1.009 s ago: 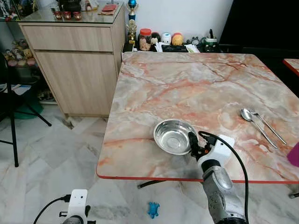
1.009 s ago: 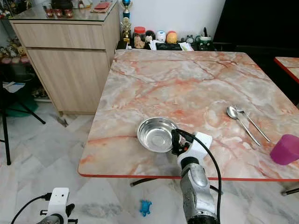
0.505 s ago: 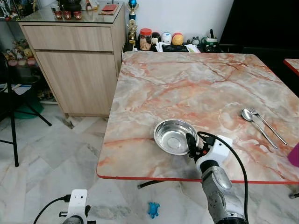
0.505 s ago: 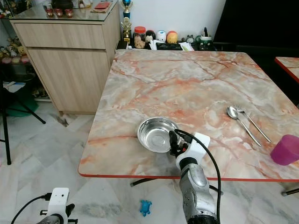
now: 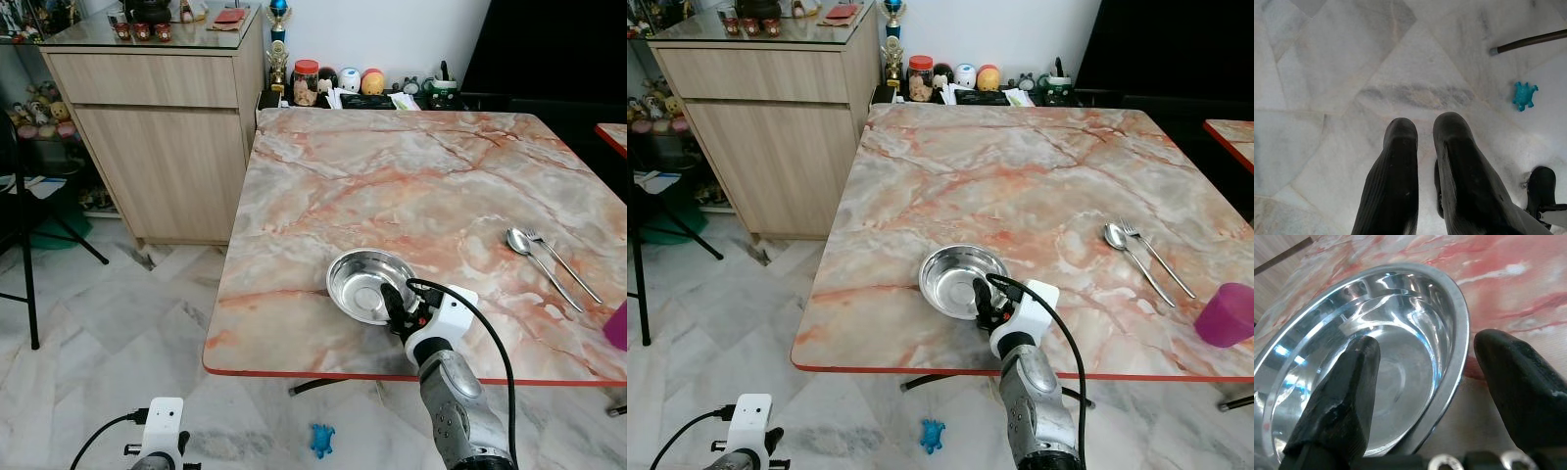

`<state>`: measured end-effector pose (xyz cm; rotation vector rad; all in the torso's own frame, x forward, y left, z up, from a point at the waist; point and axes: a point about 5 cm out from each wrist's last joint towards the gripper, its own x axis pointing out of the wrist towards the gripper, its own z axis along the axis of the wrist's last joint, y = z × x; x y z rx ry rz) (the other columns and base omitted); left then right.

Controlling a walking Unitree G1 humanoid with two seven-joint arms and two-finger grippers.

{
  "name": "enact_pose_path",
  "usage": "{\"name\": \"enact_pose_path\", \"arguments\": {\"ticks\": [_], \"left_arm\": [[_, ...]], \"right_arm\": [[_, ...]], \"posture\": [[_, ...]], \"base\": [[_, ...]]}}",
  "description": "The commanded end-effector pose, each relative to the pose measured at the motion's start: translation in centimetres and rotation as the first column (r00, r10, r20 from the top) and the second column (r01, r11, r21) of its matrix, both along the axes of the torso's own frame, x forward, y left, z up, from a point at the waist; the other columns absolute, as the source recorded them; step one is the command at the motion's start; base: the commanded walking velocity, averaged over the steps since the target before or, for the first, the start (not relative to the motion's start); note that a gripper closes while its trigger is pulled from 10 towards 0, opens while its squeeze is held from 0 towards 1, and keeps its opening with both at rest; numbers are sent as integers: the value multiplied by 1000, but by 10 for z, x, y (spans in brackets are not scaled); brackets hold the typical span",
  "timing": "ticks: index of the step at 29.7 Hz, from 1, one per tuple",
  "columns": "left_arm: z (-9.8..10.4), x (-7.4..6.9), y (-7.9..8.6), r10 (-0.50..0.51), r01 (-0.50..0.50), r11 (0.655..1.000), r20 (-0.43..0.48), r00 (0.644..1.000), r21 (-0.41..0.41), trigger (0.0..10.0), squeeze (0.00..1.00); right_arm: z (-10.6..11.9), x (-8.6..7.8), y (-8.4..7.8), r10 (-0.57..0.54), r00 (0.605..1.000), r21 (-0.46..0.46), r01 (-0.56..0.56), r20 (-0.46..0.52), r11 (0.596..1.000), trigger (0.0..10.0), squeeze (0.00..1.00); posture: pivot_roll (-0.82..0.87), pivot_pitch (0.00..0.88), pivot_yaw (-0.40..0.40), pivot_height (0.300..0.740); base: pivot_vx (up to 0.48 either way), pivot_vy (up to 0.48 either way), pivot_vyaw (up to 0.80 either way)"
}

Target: Setting the table

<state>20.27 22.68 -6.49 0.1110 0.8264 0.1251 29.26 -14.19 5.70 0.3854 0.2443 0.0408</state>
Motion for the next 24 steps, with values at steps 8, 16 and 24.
{"name": "enact_pose_path", "arguments": {"ticks": [8,16,24], "left_arm": [[-2,-2,-1,3,-3,1000,-11,1000,-3,10000,0],[-2,-3,-1,4,-4,1000,-16,1000,-4,10000,0],[-3,-4,-1,3,-3,1000,-19,1000,-4,10000,0]], "right_arm": [[1,1,3,16,1000,6,-17,0,1000,2196,0],[2,0,3,17,1000,7,-17,10,1000,1922,0],[2,1,3,12,1000,7,-12,15,1000,1294,0]], "posture": [[109,0,-45,740],[108,0,-45,740],[108,0,-45,740]], "base": [[0,0,0],[0,0,0],[0,0,0]]}}
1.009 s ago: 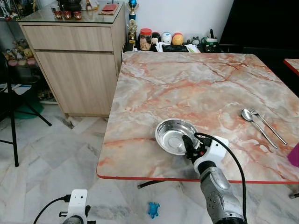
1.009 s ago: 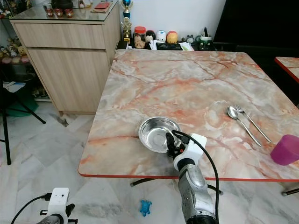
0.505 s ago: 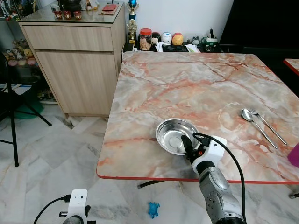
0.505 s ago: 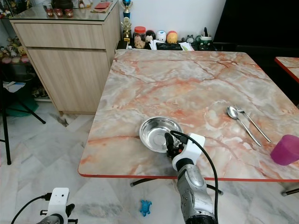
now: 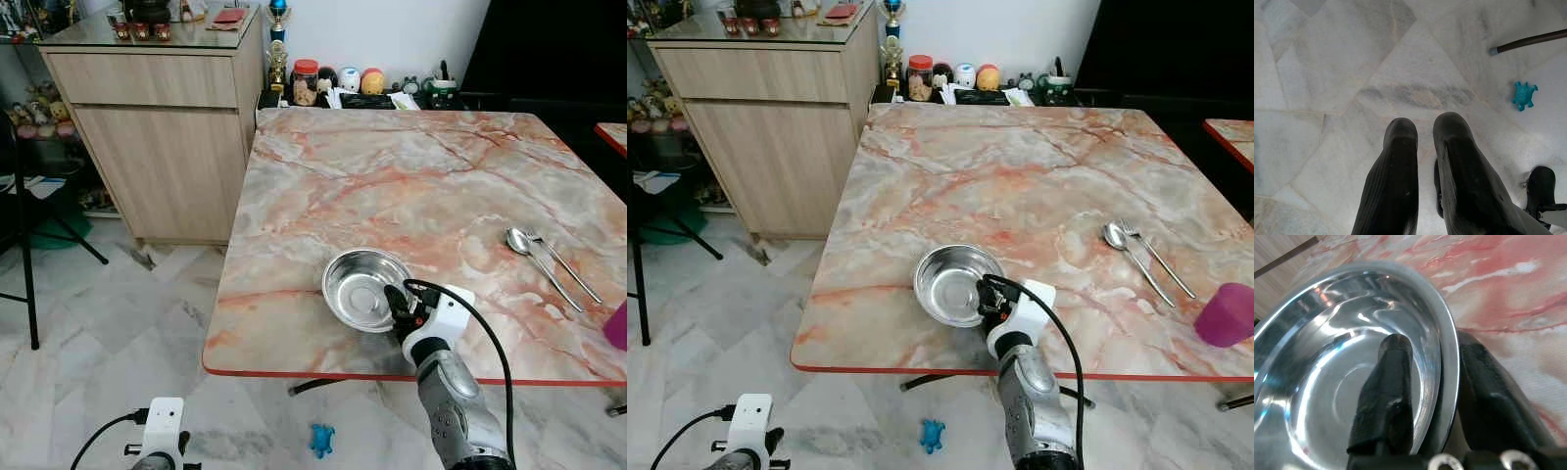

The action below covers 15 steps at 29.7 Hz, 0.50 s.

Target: Setting the table

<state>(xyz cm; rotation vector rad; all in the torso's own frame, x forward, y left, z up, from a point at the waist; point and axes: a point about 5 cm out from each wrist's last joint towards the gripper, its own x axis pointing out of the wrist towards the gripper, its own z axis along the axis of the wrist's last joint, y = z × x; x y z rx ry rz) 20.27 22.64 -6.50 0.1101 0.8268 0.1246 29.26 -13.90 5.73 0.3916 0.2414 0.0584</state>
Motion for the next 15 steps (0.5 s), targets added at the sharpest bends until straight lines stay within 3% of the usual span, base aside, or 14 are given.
{"name": "enact_pose_path", "arguments": {"ticks": [1,5,6,13,14,15], "left_arm": [[-3,-4,-1,3,-3,1000,-19,1000,-2,10000,0],[-2,-3,-1,1,-1,1000,-19,1000,-1,10000,0],[-2,-3,-1,0,0,1000,-19,1000,1,10000,0],[-2,-3,0,0,0,1000,-18,1000,9,10000,0],[-2,-3,1,2,-2,1000,-17,1000,16,10000,0],[-1,-3,2,5,-5,1000,-15,1000,24,10000,0]], "right_arm": [[3,1,0,-7,1000,-2,7,14,1000,1020,0],[5,2,-2,-17,1000,0,17,27,1000,863,0],[7,2,-2,-25,999,7,24,40,1000,0,0],[15,5,-1,-36,995,31,33,92,999,0,0],[22,5,0,-46,989,53,39,143,998,471,0],[33,6,1,-54,976,85,37,210,996,6431,0]], "posture": [[108,0,-45,740],[108,0,-45,740],[108,0,-45,740],[108,0,-45,740],[108,0,-45,740],[108,0,-45,740]], "base": [[0,0,0],[0,0,0],[0,0,0],[0,0,0],[0,0,0],[0,0,0]]}}
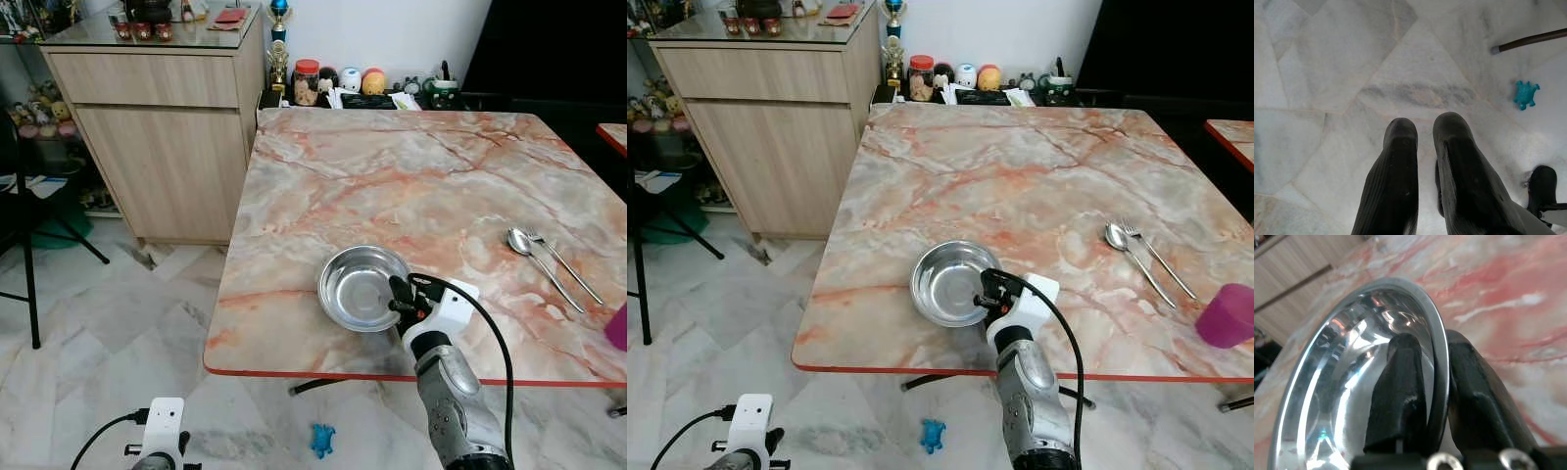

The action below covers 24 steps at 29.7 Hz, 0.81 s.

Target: Setting the table

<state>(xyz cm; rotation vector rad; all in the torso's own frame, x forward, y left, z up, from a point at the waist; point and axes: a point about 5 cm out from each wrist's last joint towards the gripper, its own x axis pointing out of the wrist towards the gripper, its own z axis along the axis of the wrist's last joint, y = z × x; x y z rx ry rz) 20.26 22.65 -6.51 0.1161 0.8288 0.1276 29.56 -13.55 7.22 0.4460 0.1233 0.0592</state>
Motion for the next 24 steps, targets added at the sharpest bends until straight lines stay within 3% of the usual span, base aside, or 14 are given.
{"name": "enact_pose_path", "arguments": {"ticks": [1,2,4,12,16,24], "left_arm": [[-1,-3,2,5,-4,1000,-12,1000,17,10000,0],[-1,-2,2,5,-5,1000,-12,1000,21,10000,0],[-1,-2,4,6,-6,1000,-11,1000,27,10000,0],[-2,-6,5,23,-23,999,-16,1000,32,10000,0],[-4,-10,5,43,-42,999,-22,999,27,10000,0],[-2,-6,5,60,-60,998,-1,998,21,10000,0]], "right_arm": [[18,3,-2,-20,995,25,18,101,1000,6431,0],[22,3,-1,-19,992,38,15,126,999,10000,0],[36,3,6,-8,979,80,-9,204,997,10000,0],[59,-2,16,-2,936,178,-65,351,982,10000,0],[70,-2,16,22,919,161,-93,394,983,10000,0],[86,4,15,38,893,147,-116,449,982,10000,0]], "posture": [[108,0,-45,740],[105,0,-44,740],[105,0,-44,740],[104,0,-43,740],[93,0,-50,740],[91,0,-57,740]], "base": [[0,0,0],[0,0,0],[0,0,0],[0,0,0],[0,-60,0],[0,-279,0]]}}
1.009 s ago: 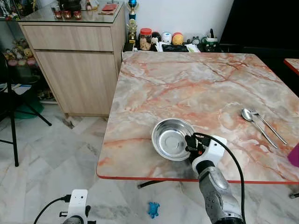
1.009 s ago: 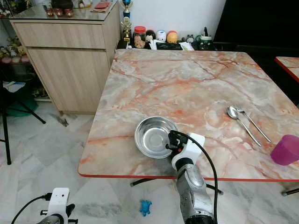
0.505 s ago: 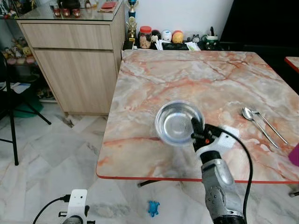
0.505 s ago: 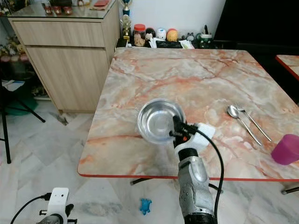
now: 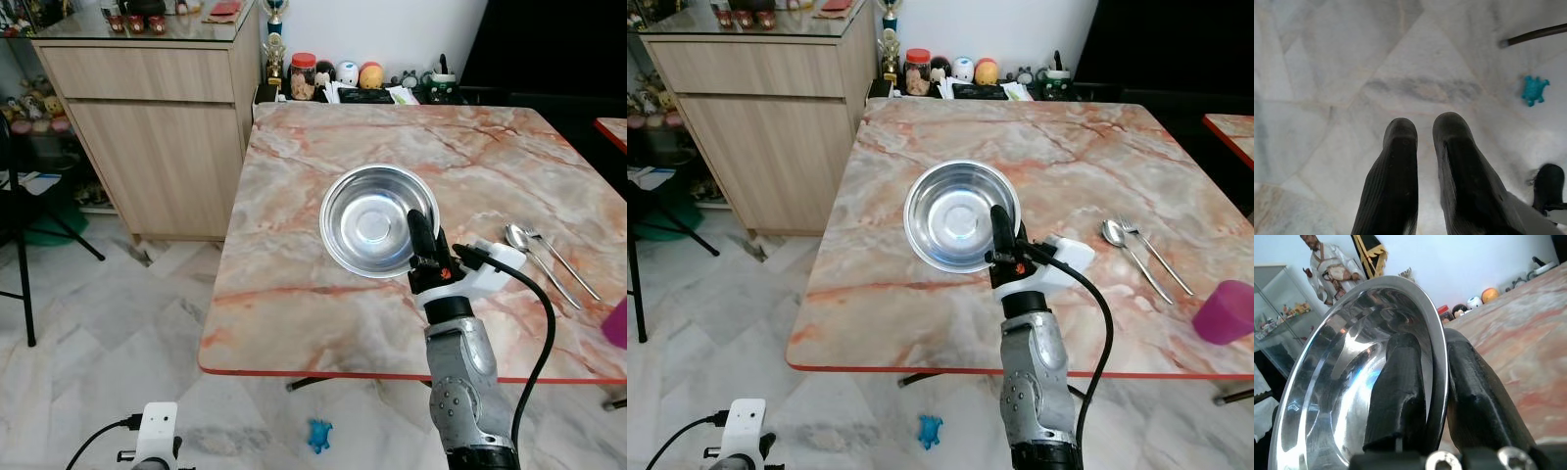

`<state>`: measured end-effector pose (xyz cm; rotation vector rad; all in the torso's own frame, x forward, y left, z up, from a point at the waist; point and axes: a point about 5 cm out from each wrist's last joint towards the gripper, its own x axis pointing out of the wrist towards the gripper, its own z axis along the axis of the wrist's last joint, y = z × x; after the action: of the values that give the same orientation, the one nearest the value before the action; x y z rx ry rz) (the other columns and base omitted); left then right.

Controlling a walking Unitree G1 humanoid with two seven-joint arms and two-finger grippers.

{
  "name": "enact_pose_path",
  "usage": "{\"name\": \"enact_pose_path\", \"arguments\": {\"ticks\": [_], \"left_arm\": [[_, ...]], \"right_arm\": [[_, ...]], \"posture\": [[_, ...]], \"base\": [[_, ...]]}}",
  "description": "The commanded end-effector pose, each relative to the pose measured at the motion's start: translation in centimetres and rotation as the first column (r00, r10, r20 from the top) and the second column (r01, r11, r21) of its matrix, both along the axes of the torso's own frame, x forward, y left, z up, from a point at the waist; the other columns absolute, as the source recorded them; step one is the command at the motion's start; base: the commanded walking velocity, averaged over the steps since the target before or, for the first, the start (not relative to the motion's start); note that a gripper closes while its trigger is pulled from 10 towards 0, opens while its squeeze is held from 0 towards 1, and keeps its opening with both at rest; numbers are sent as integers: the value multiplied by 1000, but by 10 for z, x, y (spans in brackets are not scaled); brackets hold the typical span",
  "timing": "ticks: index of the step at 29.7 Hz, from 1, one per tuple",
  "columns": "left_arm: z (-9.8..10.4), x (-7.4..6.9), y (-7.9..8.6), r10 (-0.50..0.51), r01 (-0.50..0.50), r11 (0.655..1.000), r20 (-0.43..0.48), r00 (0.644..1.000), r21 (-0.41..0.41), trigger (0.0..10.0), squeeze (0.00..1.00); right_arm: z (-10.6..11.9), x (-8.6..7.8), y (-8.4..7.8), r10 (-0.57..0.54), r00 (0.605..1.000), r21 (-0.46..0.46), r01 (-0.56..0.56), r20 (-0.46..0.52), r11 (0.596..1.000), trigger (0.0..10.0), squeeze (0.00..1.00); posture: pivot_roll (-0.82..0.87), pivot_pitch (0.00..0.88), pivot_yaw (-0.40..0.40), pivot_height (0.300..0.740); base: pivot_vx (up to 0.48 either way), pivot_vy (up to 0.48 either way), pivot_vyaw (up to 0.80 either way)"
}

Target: Setting the table

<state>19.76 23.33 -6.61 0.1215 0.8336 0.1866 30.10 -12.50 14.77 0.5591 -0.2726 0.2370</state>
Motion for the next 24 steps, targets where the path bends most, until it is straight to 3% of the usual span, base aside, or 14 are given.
{"name": "enact_pose_path", "arguments": {"ticks": [1,6,24], "left_arm": [[-1,0,-2,11,-11,1000,4,1000,-7,10000,0],[2,4,-3,12,-12,1000,23,1000,-7,10000,0],[6,11,-5,-4,4,1000,44,999,-4,10000,0]], "right_arm": [[12,-1,5,4,999,36,-5,51,999,10000,0],[24,-3,10,33,994,29,-36,104,999,10000,0],[30,-4,10,34,992,14,-36,119,999,10000,0]], "posture": [[92,0,-57,740],[101,0,-55,740],[97,0,-54,740]], "base": [[0,-281,0],[0,-287,0],[0,-306,0]]}}
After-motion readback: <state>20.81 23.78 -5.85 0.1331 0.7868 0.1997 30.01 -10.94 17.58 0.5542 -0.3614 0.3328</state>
